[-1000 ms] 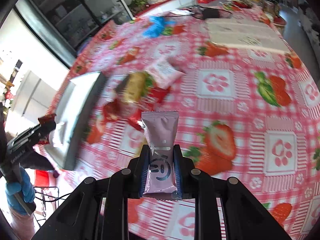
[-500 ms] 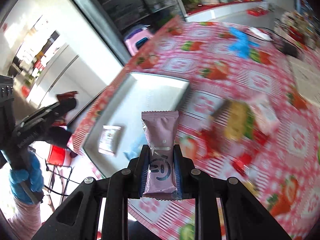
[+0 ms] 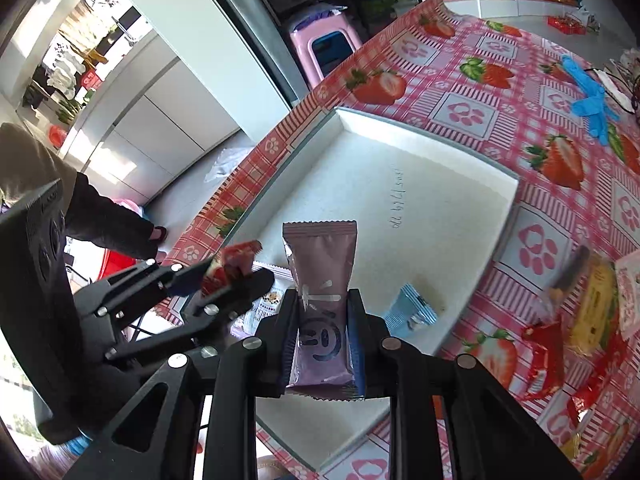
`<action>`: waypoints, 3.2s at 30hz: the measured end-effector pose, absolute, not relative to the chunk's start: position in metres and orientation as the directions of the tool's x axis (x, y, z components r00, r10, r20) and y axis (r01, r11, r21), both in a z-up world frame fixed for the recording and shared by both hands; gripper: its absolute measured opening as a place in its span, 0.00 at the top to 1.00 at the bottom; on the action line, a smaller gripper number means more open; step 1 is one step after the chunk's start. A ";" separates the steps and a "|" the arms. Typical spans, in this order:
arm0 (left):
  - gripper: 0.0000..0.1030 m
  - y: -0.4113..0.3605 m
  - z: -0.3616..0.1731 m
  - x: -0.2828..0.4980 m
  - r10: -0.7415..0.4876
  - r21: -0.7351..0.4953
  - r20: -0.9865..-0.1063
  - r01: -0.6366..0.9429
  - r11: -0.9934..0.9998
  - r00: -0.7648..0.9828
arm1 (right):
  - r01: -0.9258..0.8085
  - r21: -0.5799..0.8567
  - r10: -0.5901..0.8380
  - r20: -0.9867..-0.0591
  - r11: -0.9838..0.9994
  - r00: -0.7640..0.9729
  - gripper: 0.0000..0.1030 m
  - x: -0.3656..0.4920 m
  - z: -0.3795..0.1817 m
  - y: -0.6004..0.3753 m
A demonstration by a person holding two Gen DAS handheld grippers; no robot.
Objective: Organize snacks
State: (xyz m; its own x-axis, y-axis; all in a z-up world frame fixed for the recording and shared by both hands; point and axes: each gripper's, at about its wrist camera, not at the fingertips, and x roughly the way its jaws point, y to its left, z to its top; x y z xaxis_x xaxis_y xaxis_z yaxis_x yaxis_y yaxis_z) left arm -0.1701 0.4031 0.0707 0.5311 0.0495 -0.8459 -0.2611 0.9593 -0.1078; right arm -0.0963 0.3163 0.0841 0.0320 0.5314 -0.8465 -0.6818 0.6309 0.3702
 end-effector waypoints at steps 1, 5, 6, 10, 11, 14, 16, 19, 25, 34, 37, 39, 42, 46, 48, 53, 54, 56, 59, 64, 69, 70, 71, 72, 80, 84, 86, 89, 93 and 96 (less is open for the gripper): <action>0.69 0.403 0.065 -0.169 0.047 -0.108 -0.852 -0.263 0.959 0.521 | -0.683 0.367 0.525 -0.851 0.632 0.028 0.76 -0.096 0.081 0.320; 0.67 0.402 0.053 -0.167 0.060 -0.089 -0.865 -0.270 0.959 0.498 | -0.685 0.362 0.502 -0.865 0.632 0.006 0.76 -0.095 0.070 0.330; 0.63 0.401 0.051 -0.167 0.069 -0.078 -0.867 -0.273 0.959 0.493 | -0.685 0.361 0.496 -0.868 0.633 0.001 0.76 -0.094 0.068 0.332; 0.21 0.397 0.050 -0.169 0.126 -0.022 -0.864 -0.286 0.958 0.488 | -0.690 0.335 0.468 -0.884 0.641 0.005 0.70 -0.094 0.062 0.334; 0.21 0.395 0.050 -0.170 0.138 -0.004 -0.864 -0.280 0.960 0.484 | -0.690 0.323 0.459 -0.888 0.648 0.016 0.61 -0.093 0.062 0.332; 0.21 0.387 0.053 -0.170 0.133 0.004 -0.863 -0.256 0.967 0.487 | -0.677 0.302 0.457 -0.888 0.671 0.057 0.00 -0.090 0.066 0.321; 0.21 0.382 0.056 -0.170 0.136 0.012 -0.861 -0.249 0.968 0.489 | -0.666 0.297 0.461 -0.884 0.684 0.080 0.00 -0.087 0.071 0.308; 0.20 0.375 0.062 -0.168 0.131 0.012 -0.860 -0.238 0.971 0.492 | -0.651 0.281 0.452 -0.886 0.705 0.107 0.00 -0.084 0.076 0.287; 0.20 0.348 0.074 -0.162 0.105 0.006 -0.862 -0.196 0.981 0.497 | -0.545 0.271 0.417 -0.895 0.794 0.161 0.00 -0.064 0.072 0.215; 0.20 0.269 0.078 -0.140 0.025 0.003 -0.873 -0.046 0.999 0.486 | -0.285 0.245 0.319 -0.914 0.927 0.250 0.00 -0.033 0.058 0.067; 0.20 0.236 0.066 -0.126 0.001 0.009 -0.889 0.015 1.000 0.458 | -0.233 0.211 0.269 -0.928 0.949 0.257 0.00 -0.032 0.048 0.033; 0.20 0.219 0.057 -0.118 0.007 0.027 -0.896 0.039 0.999 0.443 | -0.222 0.195 0.249 -0.935 0.956 0.252 0.00 -0.034 0.041 0.019; 0.20 0.202 0.044 -0.099 0.007 0.026 -0.910 0.040 0.999 0.415 | -0.203 0.209 0.256 -0.935 0.957 0.246 0.00 -0.037 0.034 0.006; 0.20 0.210 0.029 -0.074 -0.058 -0.087 -0.933 -0.064 0.994 0.355 | -0.191 0.235 0.280 -0.924 0.953 0.261 0.00 -0.039 0.031 0.012; 0.20 0.217 0.021 -0.067 -0.080 -0.129 -0.941 -0.132 0.983 0.328 | -0.185 0.257 0.301 -0.914 0.949 0.274 0.00 -0.036 0.032 0.022; 0.20 0.227 0.015 -0.064 -0.087 -0.159 -0.943 -0.208 0.965 0.320 | -0.215 0.271 0.323 -0.908 0.938 0.265 0.00 -0.020 0.026 0.060; 0.20 0.227 0.015 -0.064 -0.080 -0.153 -0.945 -0.213 0.965 0.319 | -0.220 0.259 0.312 -0.914 0.941 0.260 0.00 -0.017 0.023 0.066; 0.20 0.228 0.014 -0.064 -0.060 -0.135 -0.948 -0.223 0.965 0.313 | -0.235 0.215 0.274 -0.926 0.948 0.259 0.08 -0.014 0.017 0.076; 0.20 0.226 0.014 -0.063 -0.066 -0.142 -0.946 -0.224 0.964 0.318 | -0.288 0.124 0.215 -0.926 0.950 0.310 0.66 -0.015 0.023 0.082; 0.20 0.218 0.013 -0.051 -0.045 -0.126 -0.946 -0.234 0.964 0.320 | -0.293 0.124 0.216 -0.927 0.948 0.305 0.75 -0.021 0.022 0.050; 0.47 0.204 0.015 -0.049 -0.009 -0.088 -0.926 -0.192 0.977 0.378 | -0.243 0.116 0.191 -0.930 0.963 0.315 0.75 -0.038 0.023 0.000; 0.58 0.199 0.015 -0.053 -0.009 -0.077 -0.922 -0.160 0.984 0.386 | -0.231 0.104 0.177 -0.931 0.967 0.319 0.75 -0.045 0.023 -0.012; 0.58 0.194 0.014 -0.060 -0.020 -0.075 -0.921 -0.127 0.989 0.390 | -0.228 0.094 0.166 -0.932 0.969 0.322 0.75 -0.048 0.023 -0.018; 0.58 0.192 0.014 -0.069 -0.028 -0.075 -0.918 -0.104 0.992 0.396 | -0.225 0.080 0.153 -0.933 0.971 0.327 0.75 -0.054 0.023 -0.026; 0.17 0.189 0.024 -0.109 0.034 -0.005 -0.883 -0.080 0.997 0.468 | -0.219 0.006 0.092 -0.919 0.976 0.383 0.09 -0.080 0.020 -0.054; 0.17 0.187 0.018 -0.098 0.050 0.004 -0.885 -0.099 0.995 0.464 | -0.215 -0.022 0.073 -0.903 0.976 0.423 0.06 -0.077 0.016 -0.046; 0.17 0.184 0.008 -0.094 0.065 0.018 -0.890 -0.108 0.994 0.451 | -0.202 -0.004 0.085 -0.900 0.979 0.427 0.01 -0.074 0.009 -0.043; 0.11 0.181 0.004 -0.098 0.050 0.001 -0.870 -0.099 0.995 0.491 | -0.179 0.000 0.086 -0.879 0.984 0.470 0.00 -0.078 0.006 -0.042; 0.00 0.183 -0.001 -0.102 0.040 -0.008 -0.846 -0.088 0.996 0.532 | -0.188 0.002 0.104 -0.838 0.982 0.536 0.00 -0.087 0.004 -0.044; 0.00 0.180 -0.004 -0.109 0.044 -0.001 -0.814 -0.076 0.997 0.579 | -0.191 0.003 0.110 -0.825 0.982 0.554 0.00 -0.088 0.004 -0.043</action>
